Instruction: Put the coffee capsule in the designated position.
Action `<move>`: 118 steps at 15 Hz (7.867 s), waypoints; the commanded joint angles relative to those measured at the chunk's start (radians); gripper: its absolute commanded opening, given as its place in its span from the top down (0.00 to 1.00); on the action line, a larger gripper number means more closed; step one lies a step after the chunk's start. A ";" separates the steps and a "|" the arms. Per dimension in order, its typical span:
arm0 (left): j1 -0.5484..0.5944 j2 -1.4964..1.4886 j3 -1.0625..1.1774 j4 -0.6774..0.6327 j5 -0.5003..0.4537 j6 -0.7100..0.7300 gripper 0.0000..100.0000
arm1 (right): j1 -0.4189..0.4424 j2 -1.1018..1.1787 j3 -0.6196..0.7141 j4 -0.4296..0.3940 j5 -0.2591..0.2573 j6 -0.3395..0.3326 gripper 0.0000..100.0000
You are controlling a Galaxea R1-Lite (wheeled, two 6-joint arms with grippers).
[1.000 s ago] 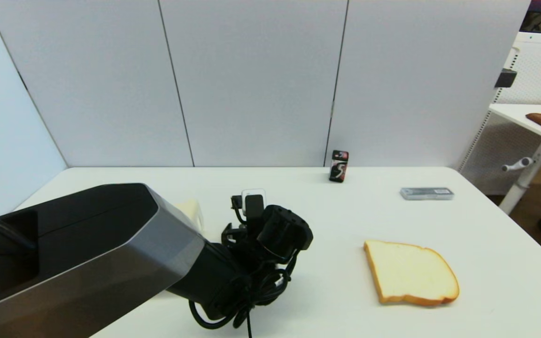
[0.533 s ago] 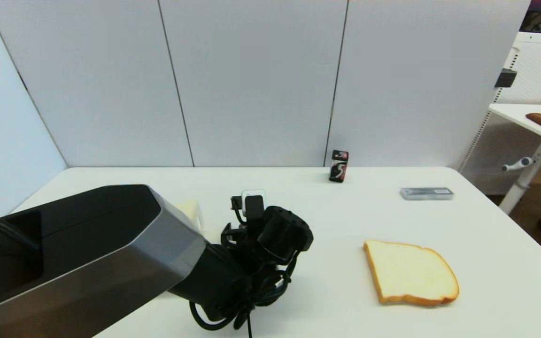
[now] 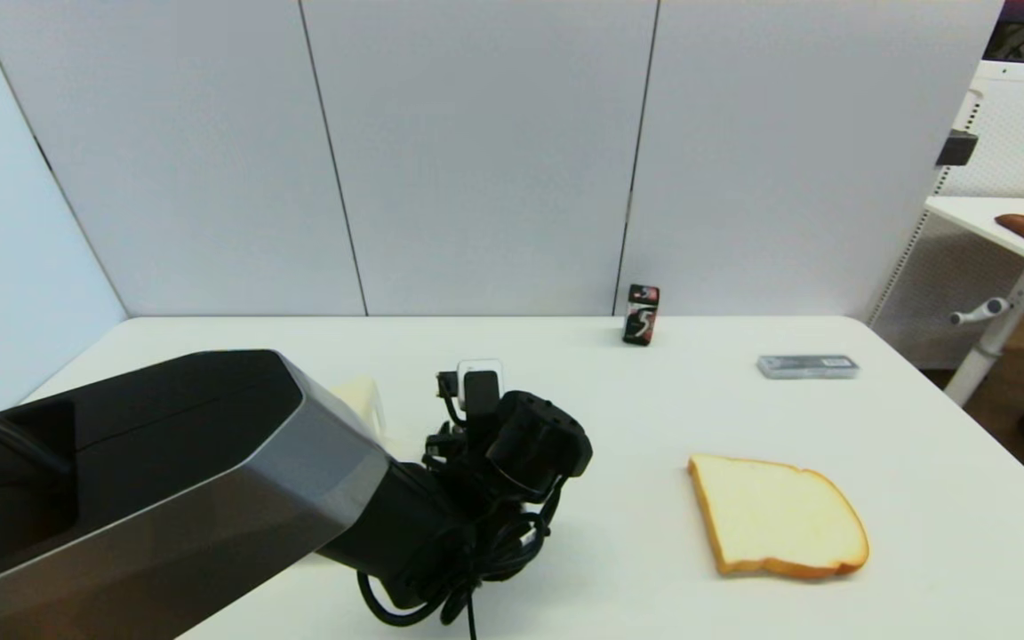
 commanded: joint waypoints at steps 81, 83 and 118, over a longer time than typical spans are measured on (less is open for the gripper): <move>0.879 -0.652 0.581 -0.089 -0.576 0.579 0.00 | 0.000 0.001 0.000 0.000 0.000 0.000 0.00; 0.919 -0.754 0.530 -0.078 -0.573 0.587 0.00 | 0.000 0.001 0.000 0.000 0.000 0.000 0.00; 0.874 -2.229 1.075 0.500 -0.917 0.665 0.00 | 0.000 0.001 0.000 0.000 0.000 -0.001 0.00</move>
